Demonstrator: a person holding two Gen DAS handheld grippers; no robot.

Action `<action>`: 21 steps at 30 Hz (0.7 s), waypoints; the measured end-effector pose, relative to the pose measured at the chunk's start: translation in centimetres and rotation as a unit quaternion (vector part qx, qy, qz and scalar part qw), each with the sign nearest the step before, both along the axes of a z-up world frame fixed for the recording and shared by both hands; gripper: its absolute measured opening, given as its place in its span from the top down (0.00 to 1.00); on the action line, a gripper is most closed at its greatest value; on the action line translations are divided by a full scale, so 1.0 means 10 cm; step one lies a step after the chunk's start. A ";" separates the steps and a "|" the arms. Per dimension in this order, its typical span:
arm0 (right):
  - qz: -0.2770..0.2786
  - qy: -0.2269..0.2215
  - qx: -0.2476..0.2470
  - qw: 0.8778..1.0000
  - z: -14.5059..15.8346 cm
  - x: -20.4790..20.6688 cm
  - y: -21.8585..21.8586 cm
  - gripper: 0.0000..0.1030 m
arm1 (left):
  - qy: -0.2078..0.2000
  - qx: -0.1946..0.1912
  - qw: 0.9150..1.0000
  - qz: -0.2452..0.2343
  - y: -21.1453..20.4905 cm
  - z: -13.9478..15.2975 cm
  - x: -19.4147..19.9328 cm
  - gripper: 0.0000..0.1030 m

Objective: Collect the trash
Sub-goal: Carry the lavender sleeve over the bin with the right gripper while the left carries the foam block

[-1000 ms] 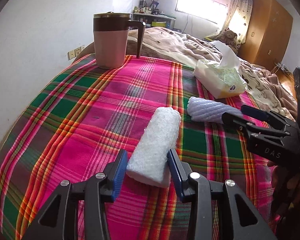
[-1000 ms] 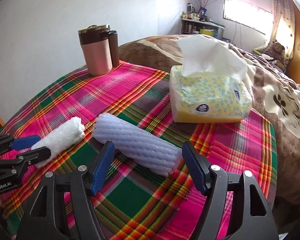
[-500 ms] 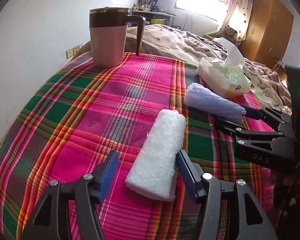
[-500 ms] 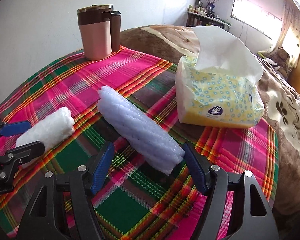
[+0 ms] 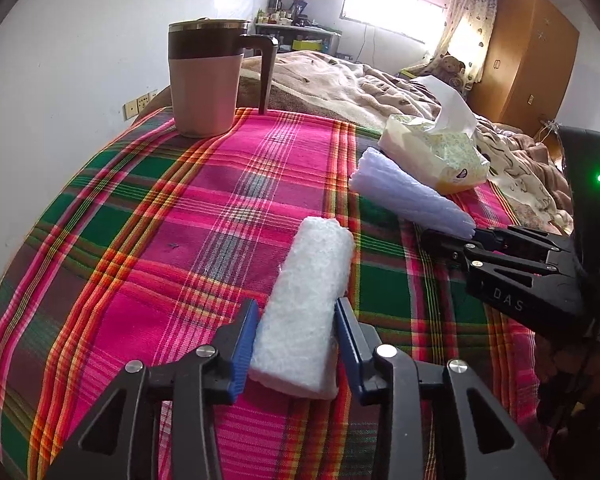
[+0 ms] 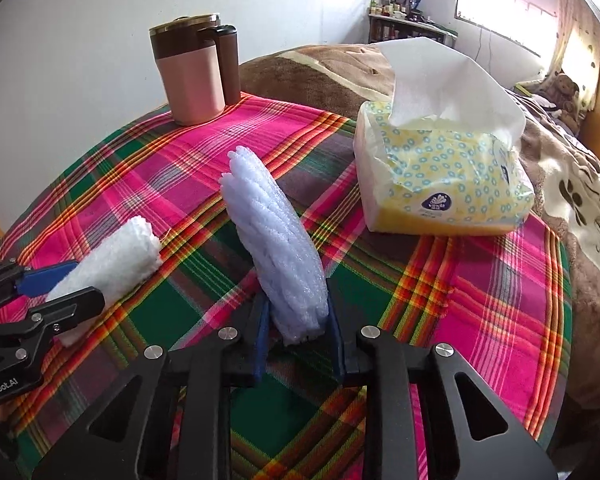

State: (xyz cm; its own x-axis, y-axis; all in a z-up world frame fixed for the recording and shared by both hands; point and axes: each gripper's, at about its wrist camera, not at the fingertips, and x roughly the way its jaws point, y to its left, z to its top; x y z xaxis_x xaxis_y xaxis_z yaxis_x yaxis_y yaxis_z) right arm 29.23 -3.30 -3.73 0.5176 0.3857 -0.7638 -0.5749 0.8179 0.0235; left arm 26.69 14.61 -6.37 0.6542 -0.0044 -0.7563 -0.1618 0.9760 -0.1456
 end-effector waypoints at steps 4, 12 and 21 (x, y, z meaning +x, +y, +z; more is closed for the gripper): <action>-0.016 -0.005 0.012 1.000 0.05 -0.12 -0.10 0.76 | -0.004 0.005 1.000 -0.004 -0.03 0.02 -0.06 0.69; -0.043 -0.016 0.041 0.998 0.23 -0.39 -0.35 0.76 | -0.023 0.003 1.000 -0.012 -0.13 0.17 -0.23 0.71; -0.078 -0.041 0.069 0.994 0.40 -0.69 -0.61 0.76 | -0.060 0.013 0.998 -0.034 -0.40 0.50 -0.57 0.71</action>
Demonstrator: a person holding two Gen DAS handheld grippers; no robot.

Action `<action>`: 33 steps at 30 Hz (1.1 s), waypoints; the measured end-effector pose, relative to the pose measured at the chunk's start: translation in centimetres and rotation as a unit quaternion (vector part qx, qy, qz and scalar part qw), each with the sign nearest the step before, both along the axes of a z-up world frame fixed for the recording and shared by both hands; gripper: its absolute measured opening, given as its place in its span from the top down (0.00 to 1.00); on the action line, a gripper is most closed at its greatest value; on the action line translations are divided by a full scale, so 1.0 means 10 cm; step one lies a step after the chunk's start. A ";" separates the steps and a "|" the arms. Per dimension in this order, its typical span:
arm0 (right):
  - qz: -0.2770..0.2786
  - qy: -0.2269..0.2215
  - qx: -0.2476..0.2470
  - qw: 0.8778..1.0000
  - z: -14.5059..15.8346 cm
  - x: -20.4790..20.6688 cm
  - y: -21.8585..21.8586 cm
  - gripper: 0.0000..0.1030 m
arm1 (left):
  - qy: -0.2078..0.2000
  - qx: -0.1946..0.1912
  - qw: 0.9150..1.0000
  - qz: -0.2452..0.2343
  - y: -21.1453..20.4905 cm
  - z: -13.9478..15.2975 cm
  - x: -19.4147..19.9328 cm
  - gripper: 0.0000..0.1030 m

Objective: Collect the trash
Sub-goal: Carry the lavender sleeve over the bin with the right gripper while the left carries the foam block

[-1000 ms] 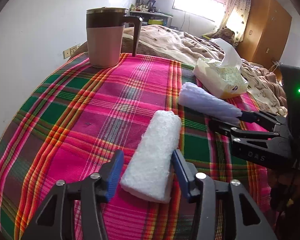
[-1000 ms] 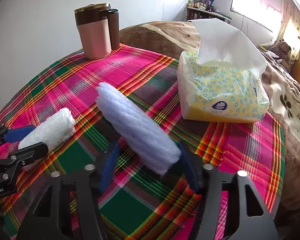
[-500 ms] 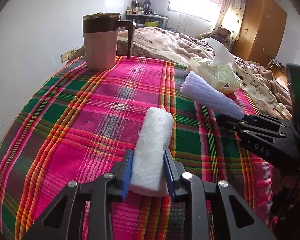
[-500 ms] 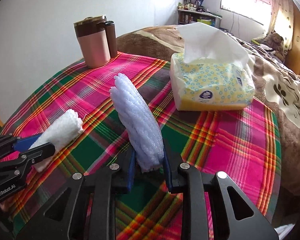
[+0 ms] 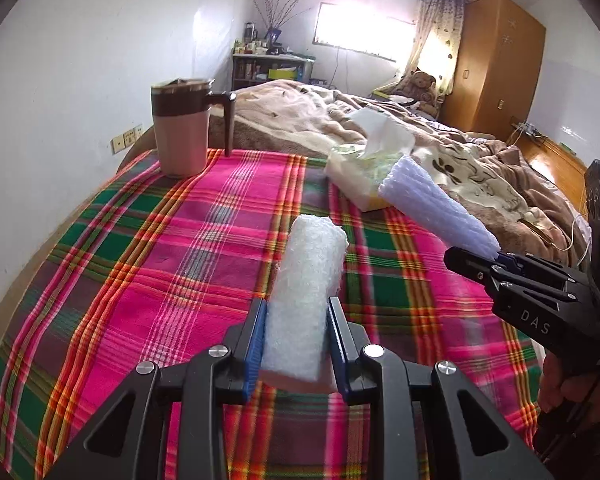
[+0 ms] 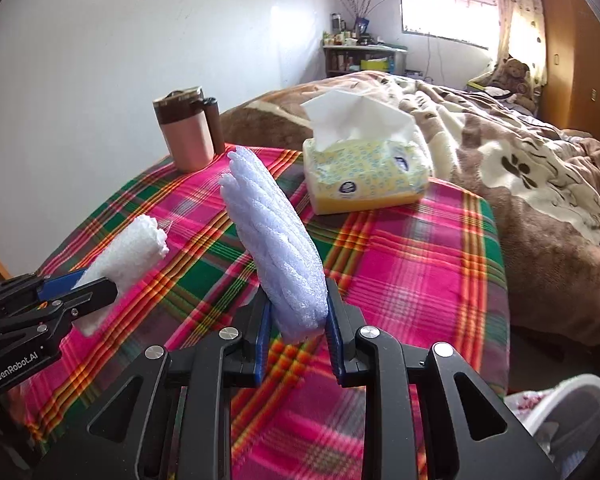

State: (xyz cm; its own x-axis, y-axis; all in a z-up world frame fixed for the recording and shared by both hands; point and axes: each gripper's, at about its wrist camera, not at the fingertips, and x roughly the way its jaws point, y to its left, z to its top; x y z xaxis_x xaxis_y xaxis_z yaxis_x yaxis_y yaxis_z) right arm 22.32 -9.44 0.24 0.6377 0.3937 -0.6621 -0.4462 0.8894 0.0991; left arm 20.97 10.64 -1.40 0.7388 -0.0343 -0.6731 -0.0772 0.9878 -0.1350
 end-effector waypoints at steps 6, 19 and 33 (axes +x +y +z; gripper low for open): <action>-0.021 -0.015 0.008 1.000 0.12 -0.26 -0.24 0.76 | -0.017 0.000 1.000 -0.015 -0.18 0.17 -0.20 0.71; -0.070 -0.034 0.034 0.996 0.24 -0.78 -0.76 0.76 | -0.050 0.003 0.997 -0.063 -0.66 0.42 -0.60 0.71; -0.160 -0.054 0.049 0.984 0.33 -1.26 -1.43 0.76 | -0.068 0.000 0.988 -0.138 -1.42 0.55 -0.84 0.71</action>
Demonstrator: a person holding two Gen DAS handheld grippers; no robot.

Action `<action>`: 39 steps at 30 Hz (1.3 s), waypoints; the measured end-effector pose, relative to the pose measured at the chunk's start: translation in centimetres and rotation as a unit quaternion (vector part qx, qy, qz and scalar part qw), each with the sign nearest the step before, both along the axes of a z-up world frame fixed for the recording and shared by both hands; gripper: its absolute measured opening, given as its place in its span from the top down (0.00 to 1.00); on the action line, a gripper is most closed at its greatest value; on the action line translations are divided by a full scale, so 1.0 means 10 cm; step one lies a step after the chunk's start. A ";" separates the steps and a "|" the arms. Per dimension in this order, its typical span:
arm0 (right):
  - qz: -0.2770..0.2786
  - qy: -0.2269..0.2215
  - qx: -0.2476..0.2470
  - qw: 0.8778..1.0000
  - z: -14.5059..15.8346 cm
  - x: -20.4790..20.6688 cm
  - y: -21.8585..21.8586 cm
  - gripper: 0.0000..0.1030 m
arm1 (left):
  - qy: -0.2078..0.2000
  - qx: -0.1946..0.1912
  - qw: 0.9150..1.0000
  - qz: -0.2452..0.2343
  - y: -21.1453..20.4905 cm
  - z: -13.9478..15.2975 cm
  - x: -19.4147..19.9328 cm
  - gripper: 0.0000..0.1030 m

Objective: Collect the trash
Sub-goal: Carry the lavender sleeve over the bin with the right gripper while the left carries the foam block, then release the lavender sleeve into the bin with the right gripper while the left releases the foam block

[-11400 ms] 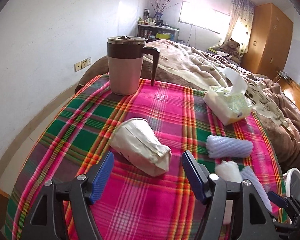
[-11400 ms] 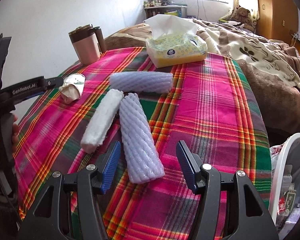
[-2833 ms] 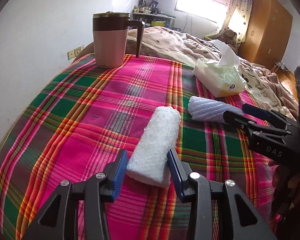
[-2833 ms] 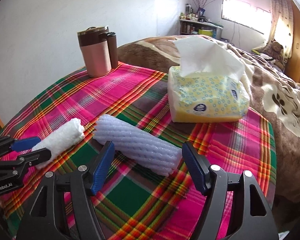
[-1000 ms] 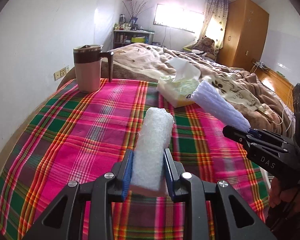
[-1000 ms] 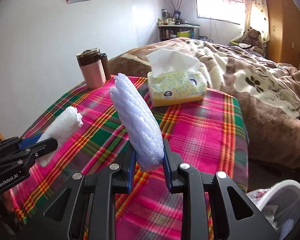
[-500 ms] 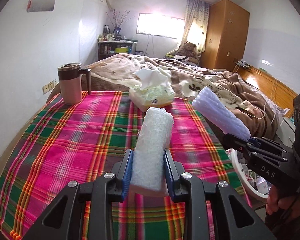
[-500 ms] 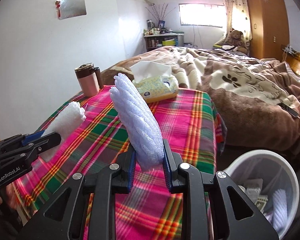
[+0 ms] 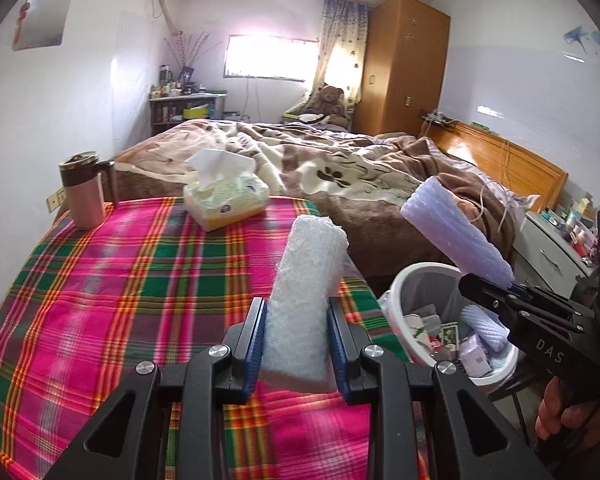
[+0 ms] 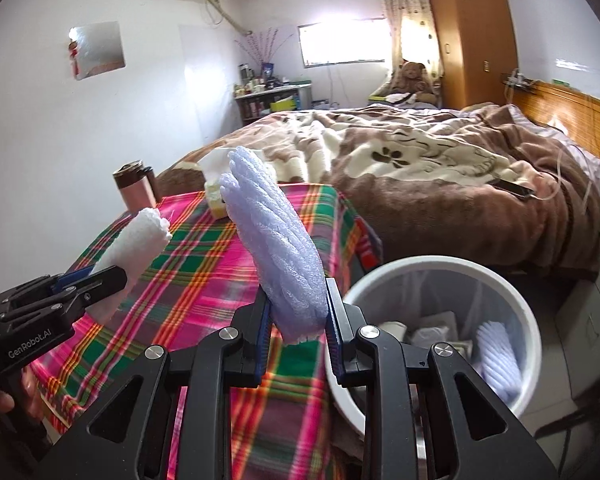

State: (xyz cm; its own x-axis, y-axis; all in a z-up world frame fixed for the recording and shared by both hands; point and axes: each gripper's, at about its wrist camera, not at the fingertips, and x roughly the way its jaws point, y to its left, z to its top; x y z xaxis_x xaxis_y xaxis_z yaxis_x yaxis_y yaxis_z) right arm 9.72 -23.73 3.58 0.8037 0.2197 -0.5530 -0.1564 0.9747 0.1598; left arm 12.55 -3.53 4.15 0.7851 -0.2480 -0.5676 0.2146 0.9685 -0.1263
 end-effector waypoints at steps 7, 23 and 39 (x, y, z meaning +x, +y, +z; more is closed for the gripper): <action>-0.050 -0.007 0.003 0.999 0.01 -0.19 -0.26 0.76 | -0.001 0.001 0.999 -0.034 -0.38 0.02 -0.06 0.71; -0.163 0.032 -0.008 0.986 -0.25 -0.21 -0.80 0.75 | 0.014 0.016 0.995 -0.099 -1.21 -0.14 0.17 0.70; -0.206 0.079 -0.033 0.975 -0.44 -0.13 -1.02 0.74 | 0.039 0.042 0.990 -0.131 -1.71 -0.36 0.36 0.70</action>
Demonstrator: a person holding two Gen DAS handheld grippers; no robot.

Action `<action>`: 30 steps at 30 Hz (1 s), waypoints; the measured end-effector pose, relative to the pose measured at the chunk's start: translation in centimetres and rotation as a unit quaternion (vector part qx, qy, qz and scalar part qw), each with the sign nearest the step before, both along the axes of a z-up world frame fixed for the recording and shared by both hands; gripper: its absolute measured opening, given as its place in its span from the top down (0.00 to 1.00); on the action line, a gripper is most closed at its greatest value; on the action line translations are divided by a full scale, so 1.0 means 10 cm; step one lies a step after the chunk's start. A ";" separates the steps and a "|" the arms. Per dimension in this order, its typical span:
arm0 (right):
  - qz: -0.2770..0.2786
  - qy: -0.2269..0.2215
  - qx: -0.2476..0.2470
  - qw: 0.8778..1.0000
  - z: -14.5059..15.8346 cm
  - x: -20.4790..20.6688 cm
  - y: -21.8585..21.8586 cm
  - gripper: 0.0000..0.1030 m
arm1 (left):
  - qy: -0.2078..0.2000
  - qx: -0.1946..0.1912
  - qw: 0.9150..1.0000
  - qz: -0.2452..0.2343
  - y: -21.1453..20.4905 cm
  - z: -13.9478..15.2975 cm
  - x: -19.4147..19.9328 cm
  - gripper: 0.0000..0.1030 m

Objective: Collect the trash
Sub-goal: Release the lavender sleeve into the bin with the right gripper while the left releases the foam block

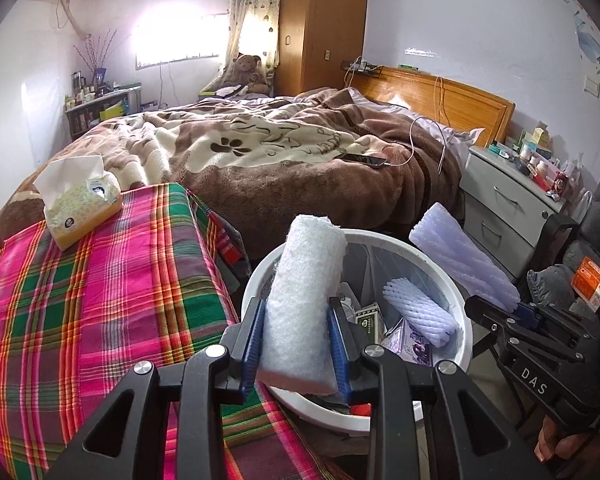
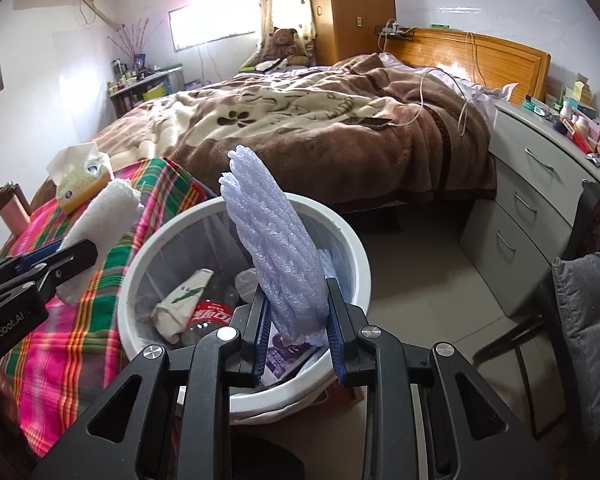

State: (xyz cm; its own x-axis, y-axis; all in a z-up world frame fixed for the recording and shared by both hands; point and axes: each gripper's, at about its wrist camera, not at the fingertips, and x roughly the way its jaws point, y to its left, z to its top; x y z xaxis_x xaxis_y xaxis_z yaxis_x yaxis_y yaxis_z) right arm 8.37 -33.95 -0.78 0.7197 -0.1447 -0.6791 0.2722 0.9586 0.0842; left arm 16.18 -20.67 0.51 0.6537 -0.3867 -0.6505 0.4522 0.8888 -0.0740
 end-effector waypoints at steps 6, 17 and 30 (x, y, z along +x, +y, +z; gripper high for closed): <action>0.004 0.014 0.000 1.000 -0.06 0.05 -0.01 0.72 | 0.010 0.005 1.000 0.001 -0.05 -0.09 0.07 0.68; 0.001 0.010 -0.001 1.000 -0.07 0.01 -0.02 0.38 | 0.022 0.006 1.000 0.008 -0.03 -0.18 0.13 0.49; 0.007 -0.031 0.011 0.999 0.09 -0.16 0.11 0.38 | -0.019 0.010 0.999 0.032 0.19 -0.01 -0.18 0.49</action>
State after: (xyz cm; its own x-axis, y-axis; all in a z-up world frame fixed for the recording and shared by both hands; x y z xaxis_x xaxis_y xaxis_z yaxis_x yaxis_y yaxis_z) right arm 6.81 -32.90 0.09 0.7620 -0.1202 -0.6363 0.2527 0.9599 0.1213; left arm 14.39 -18.75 0.39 0.7014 -0.3307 -0.6314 0.3968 0.9170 -0.0395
